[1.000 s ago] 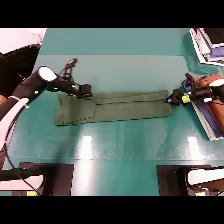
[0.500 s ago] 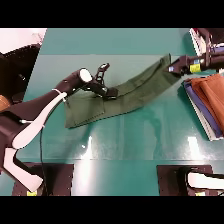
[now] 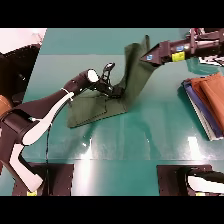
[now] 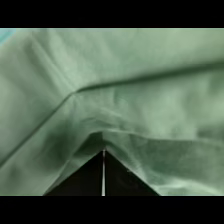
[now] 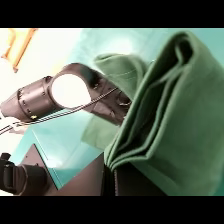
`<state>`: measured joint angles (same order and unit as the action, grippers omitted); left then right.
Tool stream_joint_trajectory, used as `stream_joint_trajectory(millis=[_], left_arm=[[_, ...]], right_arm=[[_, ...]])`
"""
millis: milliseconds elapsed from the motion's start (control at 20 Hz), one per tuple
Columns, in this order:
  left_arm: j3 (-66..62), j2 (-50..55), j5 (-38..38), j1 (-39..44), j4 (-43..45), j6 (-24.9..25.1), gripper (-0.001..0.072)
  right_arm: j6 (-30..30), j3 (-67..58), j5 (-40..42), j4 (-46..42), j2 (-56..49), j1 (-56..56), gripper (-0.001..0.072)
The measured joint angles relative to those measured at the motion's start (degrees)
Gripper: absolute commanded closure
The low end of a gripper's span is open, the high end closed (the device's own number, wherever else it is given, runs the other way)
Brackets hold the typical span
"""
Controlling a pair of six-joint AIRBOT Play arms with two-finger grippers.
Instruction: Fold the shirts.
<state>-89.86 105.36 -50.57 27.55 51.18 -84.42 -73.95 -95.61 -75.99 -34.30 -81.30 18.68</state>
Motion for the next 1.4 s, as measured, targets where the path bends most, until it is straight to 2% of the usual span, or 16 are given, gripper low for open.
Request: stream_joint_trajectory(millis=[200,350,400,450,500,550,600,700,900,1050,1100,1150,1200,1400], left_arm=[[-0.13,-6.54,-3.8,-7.8,3.98,-0.79,0.0683],[-0.17,-14.47,-7.02,-16.35,8.52,-0.83,0.0682],[-0.17,-17.05,-7.89,-19.15,10.1,-0.83,0.0683],[-0.17,-19.74,-8.5,-22.1,11.58,-0.81,0.0682],[-0.17,-22.23,-9.11,-24.76,12.7,-0.81,0.0682],[-0.17,-24.28,-9.66,-27.02,13.4,-0.81,0.0682],[-0.17,-26.12,-10.01,-29.14,14.1,-0.79,0.0682],[-0.17,-29.11,-10.84,-32.68,15.08,-0.72,0.0683],[-0.17,-31.93,-12.87,-35.63,15.74,0.55,0.0682],[-0.15,-32.59,-14.67,-36.26,15.8,1.51,0.0682],[-0.15,-32.7,-15.19,-36.39,15.82,1.77,0.0682],[-0.15,-32.76,-15.56,-36.5,15.85,1.86,0.0682],[-0.15,-32.83,-15.93,-36.54,15.85,2.01,0.0682],[-0.15,-32.92,-16.68,-36.65,15.65,2.23,0.0682]], right_arm=[[0.0,-0.26,3.67,0.28,-2.16,7.76,0.0696],[1.81,-0.37,9.4,1.46,-6.14,16.48,0.0693],[2.75,-0.39,11.87,2.36,-7.85,19.52,0.0671],[3.76,-0.42,15.15,3.28,-9.86,22.73,0.0476],[4.7,-0.42,17.84,4.04,-11.74,25.55,0.0231],[5.97,-0.44,20.39,4.44,-13.64,28.26,0.0165],[7.1,-0.44,22.1,4.76,-15.21,30.32,0.017],[9.03,-0.44,23.06,4.96,-17.68,32.7,0.026],[7.72,0.85,18.75,-0.85,-18.25,30.56,0.0268],[5.29,7.15,16.41,-5.62,-14.75,24.3,0.0266],[4.39,9.92,16.26,-6.51,-13.49,21.64,0.026],[3.48,13.03,16.13,-7.32,-12.24,18.53,0.0208],[2.6,15.8,16.06,-7.67,-11.32,15.58,0.0106],[1.09,24.06,15.1,-7.32,-11.63,6.08,0.0105]])
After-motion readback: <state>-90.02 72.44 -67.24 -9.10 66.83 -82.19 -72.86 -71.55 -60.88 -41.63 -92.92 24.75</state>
